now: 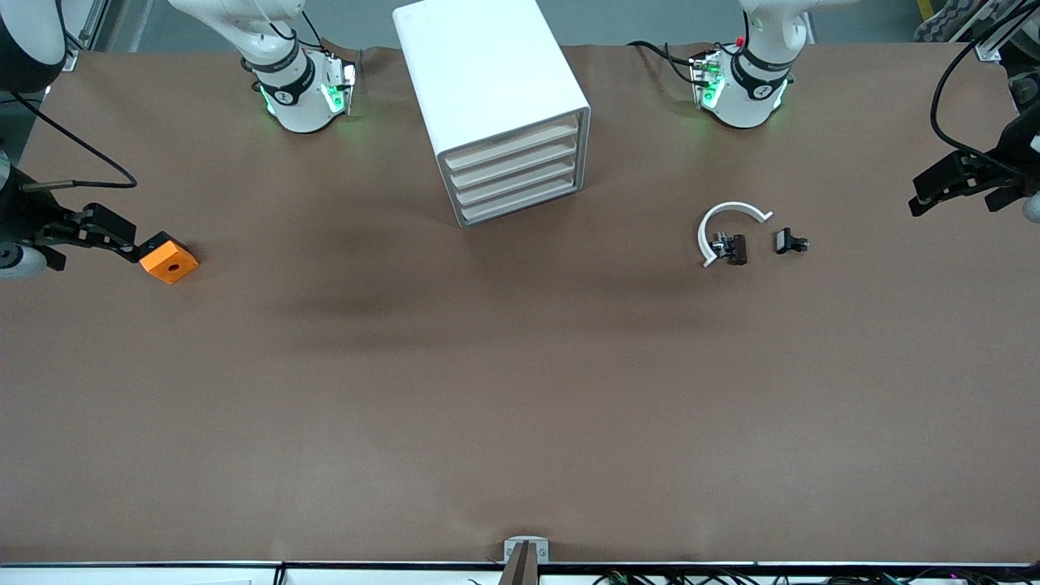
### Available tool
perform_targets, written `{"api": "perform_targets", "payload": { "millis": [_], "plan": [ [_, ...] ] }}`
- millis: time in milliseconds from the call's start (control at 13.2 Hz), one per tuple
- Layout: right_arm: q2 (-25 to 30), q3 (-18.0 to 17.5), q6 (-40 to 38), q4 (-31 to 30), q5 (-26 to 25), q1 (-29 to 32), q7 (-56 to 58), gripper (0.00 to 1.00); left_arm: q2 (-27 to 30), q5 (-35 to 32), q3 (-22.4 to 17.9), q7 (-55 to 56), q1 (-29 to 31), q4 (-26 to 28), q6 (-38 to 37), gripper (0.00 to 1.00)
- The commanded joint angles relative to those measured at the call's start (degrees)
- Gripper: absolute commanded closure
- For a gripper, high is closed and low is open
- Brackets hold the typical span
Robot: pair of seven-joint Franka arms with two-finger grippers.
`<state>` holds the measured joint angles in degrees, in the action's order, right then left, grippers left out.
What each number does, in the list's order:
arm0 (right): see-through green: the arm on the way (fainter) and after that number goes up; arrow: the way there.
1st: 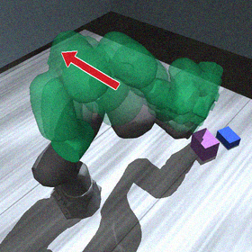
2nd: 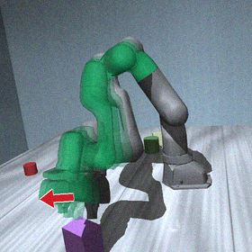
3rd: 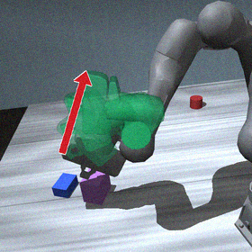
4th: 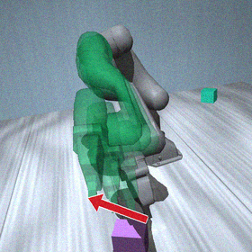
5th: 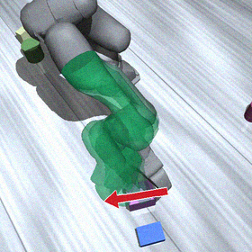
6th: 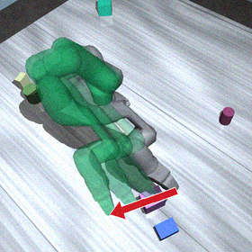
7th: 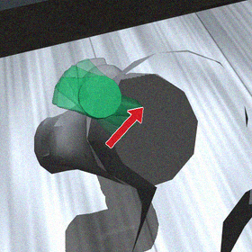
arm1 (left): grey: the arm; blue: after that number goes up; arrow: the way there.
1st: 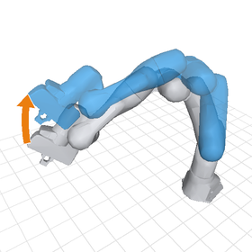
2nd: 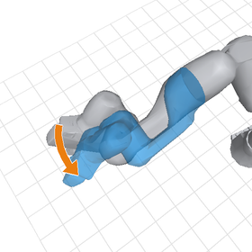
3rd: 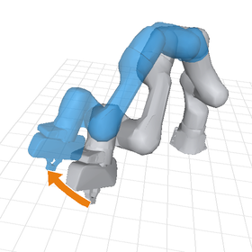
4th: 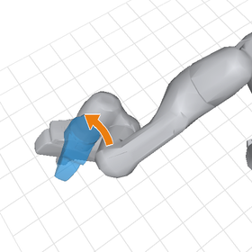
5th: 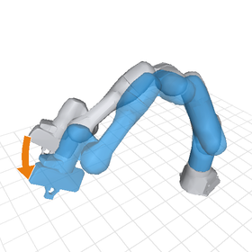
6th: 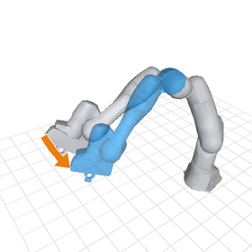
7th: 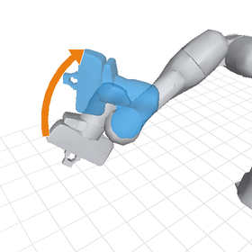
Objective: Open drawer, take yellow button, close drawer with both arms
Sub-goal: 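Move the left gripper toward the front of the white cabinet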
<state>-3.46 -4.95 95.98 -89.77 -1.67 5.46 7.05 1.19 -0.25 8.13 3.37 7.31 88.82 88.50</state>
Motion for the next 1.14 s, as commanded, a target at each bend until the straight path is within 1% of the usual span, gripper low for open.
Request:
{"api": "perform_targets", "payload": {
  "millis": [0,303,683,910,1062],
  "plan": [
    [-0.32,-0.33,-0.27,1.0,-0.08,0.16,-0.46,0.0,-0.49,0.25,0.4,-1.43,0.33,-0.93,-1.22,0.0],
    [-0.32,-0.33,-0.27,1.0,0.09,0.42,-0.55,0.0,-1.81,0.16,0.4,-2.14,-0.19,-1.36,-1.31,0.0],
    [-0.32,-0.33,-0.27,1.0,0.18,0.42,-0.46,0.0,-5.23,0.16,0.75,-1.88,-0.54,-1.28,-1.14,0.0],
    [-0.32,-0.33,-0.27,1.0,0.18,0.42,-0.46,0.0,-9.97,0.6,1.62,-0.83,-1.42,-0.49,2.8,0.0],
    [-0.32,-0.33,-0.27,1.0,0.18,0.34,-0.46,0.0,-14.0,0.86,1.89,4.16,-2.82,-0.31,6.41,0.0]
  ]
}}
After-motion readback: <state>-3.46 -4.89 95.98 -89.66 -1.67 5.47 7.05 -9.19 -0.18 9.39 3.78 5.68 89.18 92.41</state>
